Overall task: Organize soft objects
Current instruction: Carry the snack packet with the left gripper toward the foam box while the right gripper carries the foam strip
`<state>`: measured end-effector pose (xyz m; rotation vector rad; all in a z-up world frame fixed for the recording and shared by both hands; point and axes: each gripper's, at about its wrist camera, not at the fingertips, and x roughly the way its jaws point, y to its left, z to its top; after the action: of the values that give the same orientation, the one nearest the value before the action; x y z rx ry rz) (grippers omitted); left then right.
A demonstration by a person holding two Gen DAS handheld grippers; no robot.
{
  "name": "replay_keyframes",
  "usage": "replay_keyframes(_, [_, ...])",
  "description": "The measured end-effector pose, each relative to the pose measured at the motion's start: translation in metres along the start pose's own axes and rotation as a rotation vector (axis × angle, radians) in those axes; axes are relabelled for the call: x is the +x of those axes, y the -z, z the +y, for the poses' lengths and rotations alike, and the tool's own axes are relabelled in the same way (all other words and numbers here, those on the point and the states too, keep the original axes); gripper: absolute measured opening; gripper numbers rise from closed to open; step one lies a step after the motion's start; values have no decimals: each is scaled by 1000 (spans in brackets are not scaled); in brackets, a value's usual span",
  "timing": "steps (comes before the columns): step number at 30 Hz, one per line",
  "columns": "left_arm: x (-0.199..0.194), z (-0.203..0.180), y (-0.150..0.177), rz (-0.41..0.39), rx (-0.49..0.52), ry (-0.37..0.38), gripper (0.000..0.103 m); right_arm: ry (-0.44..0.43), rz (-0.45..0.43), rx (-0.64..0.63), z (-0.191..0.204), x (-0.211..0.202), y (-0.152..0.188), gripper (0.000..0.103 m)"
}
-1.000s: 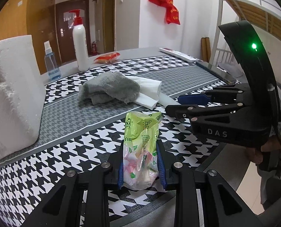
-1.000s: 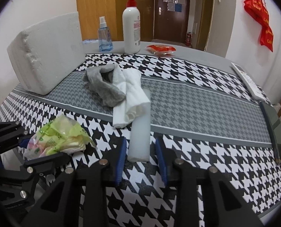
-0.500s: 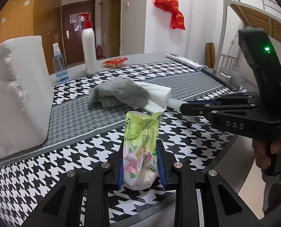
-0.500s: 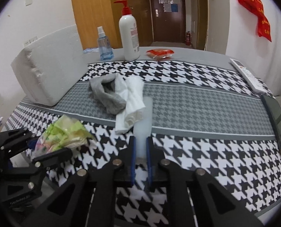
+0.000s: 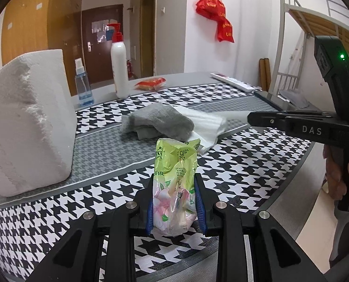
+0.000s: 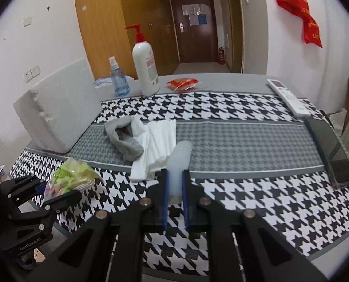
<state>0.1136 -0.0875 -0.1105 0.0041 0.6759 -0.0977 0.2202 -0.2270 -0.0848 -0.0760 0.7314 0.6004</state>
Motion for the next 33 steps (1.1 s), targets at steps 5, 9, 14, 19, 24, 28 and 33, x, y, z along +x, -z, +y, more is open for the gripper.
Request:
replay_keyframes(5, [-6,1,-1,-15,4,-11,30,1,-20,12,0,-7,-2,13])
replay_keyframes(9, [-12,1,-2,-27,6,-20,30,-8,-40,8,2,-12,-3,13])
replay_keyframes(14, [-17,5,-6,-47,-2,-38,30,-16,-76,-6,10,-22,-5,13])
replay_keyframes(19, [-26,7,-8,-67,-7,-57,30,-23,-101,-26,19,-30,-6,13])
replay_keyframes(24, [-33,12,-9,-85,-15,-70,30,-29,-124,-44,27,-37,-10,13])
replay_keyframes(28, [-39,16,-9,-103,-15,-85,30,-35,-135,-57,33,-40,-13,13])
replay_keyframes(33, [-48,22,-12,-121,-16,-101,30,-44,-157,-68,40,-46,-16,13])
